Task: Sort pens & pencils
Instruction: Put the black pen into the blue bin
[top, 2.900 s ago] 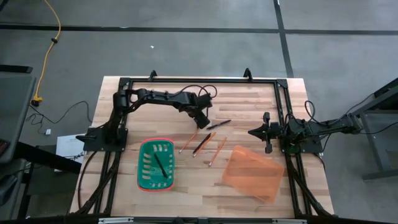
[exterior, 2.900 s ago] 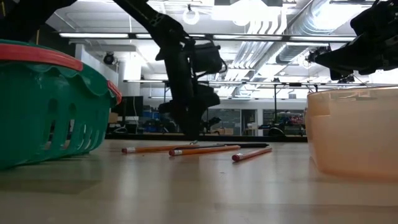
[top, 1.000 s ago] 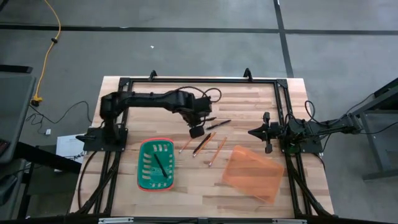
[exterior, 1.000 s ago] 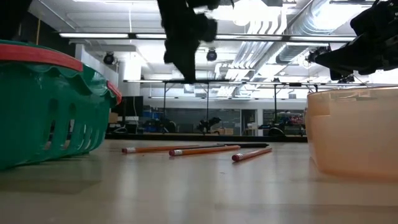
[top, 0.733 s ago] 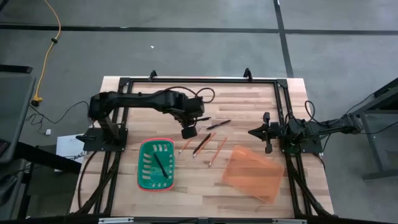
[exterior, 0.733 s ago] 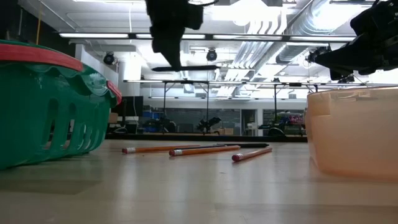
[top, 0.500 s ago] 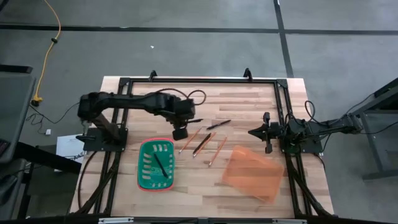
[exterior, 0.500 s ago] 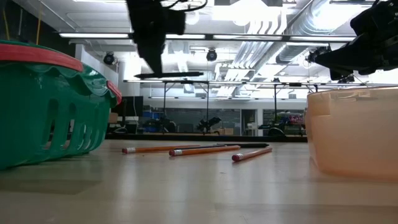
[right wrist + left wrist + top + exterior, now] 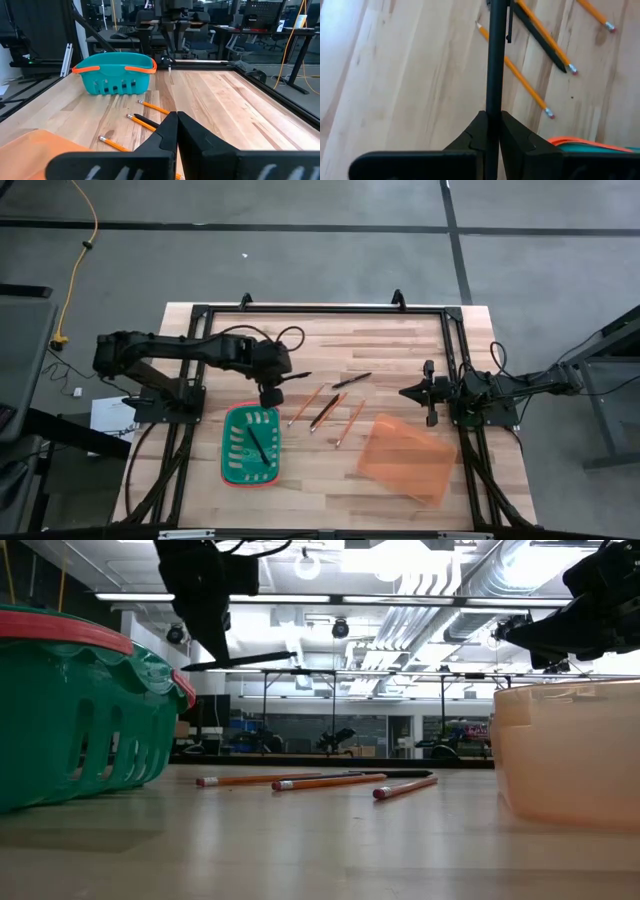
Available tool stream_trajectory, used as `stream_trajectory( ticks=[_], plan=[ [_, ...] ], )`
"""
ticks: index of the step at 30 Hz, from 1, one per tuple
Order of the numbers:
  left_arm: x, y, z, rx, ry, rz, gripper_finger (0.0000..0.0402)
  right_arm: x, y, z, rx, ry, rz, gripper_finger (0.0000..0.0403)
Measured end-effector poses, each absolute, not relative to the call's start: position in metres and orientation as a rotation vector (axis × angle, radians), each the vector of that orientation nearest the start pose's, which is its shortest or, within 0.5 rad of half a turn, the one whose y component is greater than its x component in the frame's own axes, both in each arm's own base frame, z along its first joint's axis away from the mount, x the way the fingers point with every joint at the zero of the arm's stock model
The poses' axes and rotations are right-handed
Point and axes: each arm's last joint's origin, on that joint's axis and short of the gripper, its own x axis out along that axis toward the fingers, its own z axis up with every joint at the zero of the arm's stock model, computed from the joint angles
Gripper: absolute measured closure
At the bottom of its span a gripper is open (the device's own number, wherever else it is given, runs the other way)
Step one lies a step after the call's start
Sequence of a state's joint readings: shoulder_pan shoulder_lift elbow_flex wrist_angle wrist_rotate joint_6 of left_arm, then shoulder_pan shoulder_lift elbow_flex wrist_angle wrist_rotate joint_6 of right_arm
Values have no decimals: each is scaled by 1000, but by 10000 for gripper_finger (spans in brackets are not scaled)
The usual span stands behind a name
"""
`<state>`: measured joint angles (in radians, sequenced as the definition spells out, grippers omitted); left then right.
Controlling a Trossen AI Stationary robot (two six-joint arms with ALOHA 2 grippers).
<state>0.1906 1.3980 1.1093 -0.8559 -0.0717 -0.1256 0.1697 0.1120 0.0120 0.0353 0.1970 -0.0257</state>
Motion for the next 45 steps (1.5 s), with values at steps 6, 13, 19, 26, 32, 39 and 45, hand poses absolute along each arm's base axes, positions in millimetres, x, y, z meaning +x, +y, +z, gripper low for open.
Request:
stream_trajectory(
  ticks=[6,13,19,26,32,39,45],
  plan=[
    [263,41,263,-150,1136,262,383,103,12,162,-37,64,-26,403],
    [258,21,269,-92,1137,214,383,103,12,162,-37,64,-26,403],
    [243,7,276,-74,1103,214,383,103,12,162,-37,64,-25,403],
    [224,6,272,-163,1071,261,383,103,12,162,-37,64,-21,403],
    [212,0,278,-216,1054,259,383,103,12,162,-37,64,-22,403],
    [200,-16,278,-182,1132,210,383,103,12,162,-37,64,-22,403],
    [187,-32,275,-31,1241,139,383,103,12,162,-37,64,-22,403]
  ],
)
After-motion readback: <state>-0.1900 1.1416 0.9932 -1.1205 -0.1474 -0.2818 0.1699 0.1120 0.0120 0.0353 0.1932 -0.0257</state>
